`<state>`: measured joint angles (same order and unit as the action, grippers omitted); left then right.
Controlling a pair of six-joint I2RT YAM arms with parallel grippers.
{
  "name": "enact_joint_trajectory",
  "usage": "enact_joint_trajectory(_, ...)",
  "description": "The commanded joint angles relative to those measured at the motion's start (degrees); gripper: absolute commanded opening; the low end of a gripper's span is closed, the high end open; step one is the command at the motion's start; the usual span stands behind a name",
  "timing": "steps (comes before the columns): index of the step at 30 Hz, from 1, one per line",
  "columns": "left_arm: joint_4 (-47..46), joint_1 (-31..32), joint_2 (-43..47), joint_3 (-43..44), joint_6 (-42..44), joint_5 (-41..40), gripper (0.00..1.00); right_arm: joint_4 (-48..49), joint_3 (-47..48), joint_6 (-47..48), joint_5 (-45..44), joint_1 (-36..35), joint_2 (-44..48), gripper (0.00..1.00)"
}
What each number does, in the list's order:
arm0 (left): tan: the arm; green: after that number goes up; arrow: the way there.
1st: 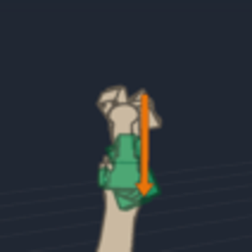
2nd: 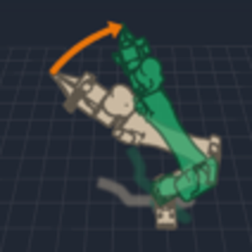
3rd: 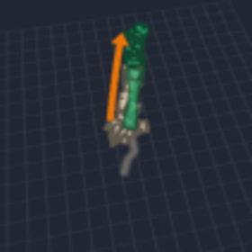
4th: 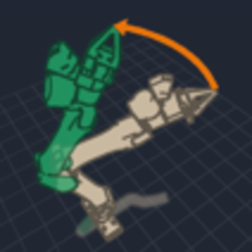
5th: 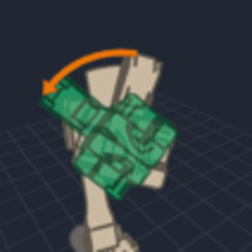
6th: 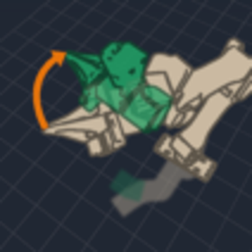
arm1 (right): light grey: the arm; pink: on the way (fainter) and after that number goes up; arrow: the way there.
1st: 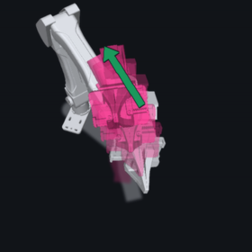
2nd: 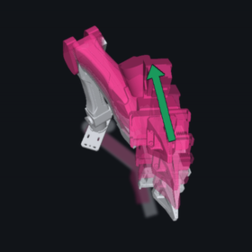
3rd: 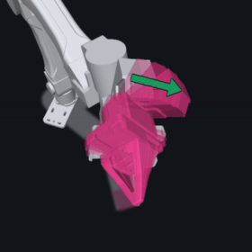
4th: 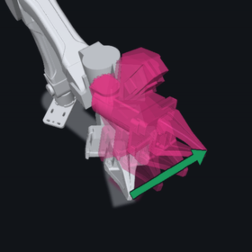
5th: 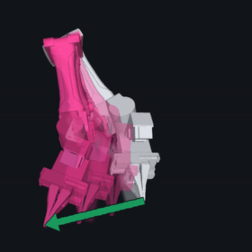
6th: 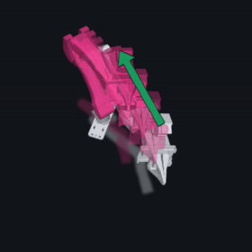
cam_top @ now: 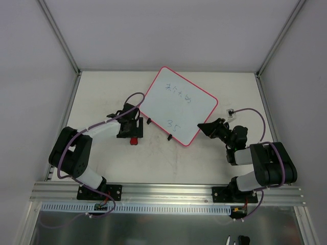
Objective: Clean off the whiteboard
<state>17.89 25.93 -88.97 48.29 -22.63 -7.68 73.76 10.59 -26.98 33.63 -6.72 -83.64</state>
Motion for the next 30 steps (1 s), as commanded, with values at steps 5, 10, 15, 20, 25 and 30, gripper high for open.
enact_joint_trajectory(5,1.09,0.52,-0.77,2.42,1.01,-0.05,0.70,13.96,0.40,0.79,-0.23,0.48,0.93,0.25)
enact_joint_trajectory(10,1.01,0.52,-1.73,2.42,0.92,1.00,0.61,13.96,0.75,0.62,-0.05,0.48,0.58,0.25)
enact_joint_trajectory(15,1.01,0.61,-2.17,2.07,0.49,1.27,0.59,13.96,0.75,0.62,-0.14,0.48,0.67,0.25)
enact_joint_trajectory(20,1.01,0.78,-1.74,2.07,0.40,1.18,0.44,13.96,0.92,0.53,-0.05,0.48,0.49,0.25)
enact_joint_trajectory(25,1.01,0.87,-1.91,2.07,0.66,2.06,0.40,13.96,0.92,0.53,-0.05,0.48,0.49,0.25)
enact_joint_trajectory(30,1.18,0.96,-1.30,1.63,0.84,3.20,0.36,13.96,0.92,0.53,0.12,0.48,0.49,0.25)
